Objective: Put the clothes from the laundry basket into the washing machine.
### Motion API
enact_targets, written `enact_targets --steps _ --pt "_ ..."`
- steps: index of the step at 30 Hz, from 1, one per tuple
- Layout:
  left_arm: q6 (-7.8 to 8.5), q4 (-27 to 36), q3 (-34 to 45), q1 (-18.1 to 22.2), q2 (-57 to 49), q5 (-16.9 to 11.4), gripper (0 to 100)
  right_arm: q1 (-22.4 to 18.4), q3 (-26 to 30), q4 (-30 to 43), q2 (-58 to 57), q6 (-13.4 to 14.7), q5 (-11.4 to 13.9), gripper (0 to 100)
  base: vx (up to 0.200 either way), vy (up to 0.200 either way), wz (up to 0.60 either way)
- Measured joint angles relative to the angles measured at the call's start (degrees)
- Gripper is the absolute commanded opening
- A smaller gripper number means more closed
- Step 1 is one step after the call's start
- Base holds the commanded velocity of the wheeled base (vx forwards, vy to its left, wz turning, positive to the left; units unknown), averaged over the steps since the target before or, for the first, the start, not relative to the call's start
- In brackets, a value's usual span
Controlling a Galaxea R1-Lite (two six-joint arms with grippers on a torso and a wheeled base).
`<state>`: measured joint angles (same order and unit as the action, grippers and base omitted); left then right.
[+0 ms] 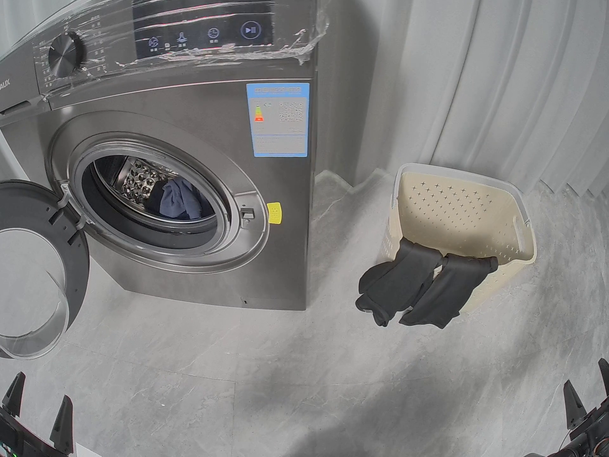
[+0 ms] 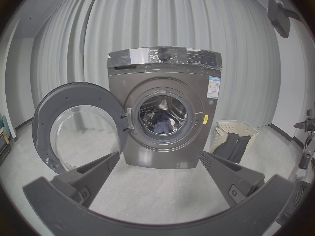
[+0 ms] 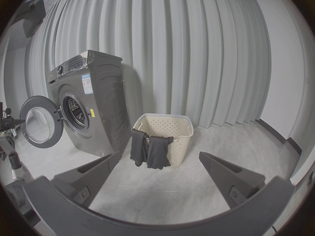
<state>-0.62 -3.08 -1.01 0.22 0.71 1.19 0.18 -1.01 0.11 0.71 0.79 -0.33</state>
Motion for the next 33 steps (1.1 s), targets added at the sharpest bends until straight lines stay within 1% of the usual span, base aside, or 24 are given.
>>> enact_targets --steps 2,5,7,8,9,12,14,15,18,19,27,33 --pt "-0.11 0.0 0.0 0.0 0.0 -1.2 100 0.0 0.0 0.0 0.0 0.0 0.0 100 0.000 -0.200 0.00" --pt "-0.55 0.1 0.0 0.0 0.0 -5.1 100 0.0 0.0 0.0 0.0 0.0 0.0 100 0.000 -0.200 0.00" --pt "-0.50 0.1 0.0 0.0 0.0 -6.1 100 0.0 0.0 0.0 0.0 0.0 0.0 100 0.000 -0.200 0.00" --pt "-0.35 0.2 0.0 0.0 0.0 -6.0 100 0.0 0.0 0.0 0.0 0.0 0.0 100 0.000 -0.200 0.00" --pt "-0.22 0.6 0.0 0.1 0.0 -5.2 100 0.0 0.0 0.0 0.0 0.0 0.0 100 0.000 -0.200 0.00" --pt "0.18 2.4 0.0 0.1 0.0 -1.2 100 0.0 0.0 0.0 0.0 0.0 0.0 100 0.000 -0.200 0.00" --pt "0.33 2.7 0.0 0.0 0.0 -0.1 100 0.0 0.0 0.0 0.0 0.0 0.0 100 0.000 -0.200 0.00" --pt "0.41 2.9 0.0 0.0 0.0 -0.3 100 0.0 0.0 0.0 0.0 0.0 0.0 100 0.000 -0.200 0.00" --pt "0.62 3.1 0.0 0.0 0.0 -2.2 100 0.0 0.0 0.0 0.1 0.0 0.0 100 0.000 -0.200 0.00" --pt "0.69 3.2 0.0 0.0 0.0 -2.5 100 0.0 0.0 0.0 0.1 0.0 0.0 100 0.000 0.000 0.00" --pt "0.72 3.4 0.0 0.0 0.0 -2.7 100 0.0 0.0 -0.1 0.1 0.1 0.0 100 0.000 0.000 0.00" --pt "0.73 3.3 0.0 0.0 0.1 -2.7 100 0.0 0.0 0.0 0.1 0.6 -0.1 100 0.200 0.000 0.00"
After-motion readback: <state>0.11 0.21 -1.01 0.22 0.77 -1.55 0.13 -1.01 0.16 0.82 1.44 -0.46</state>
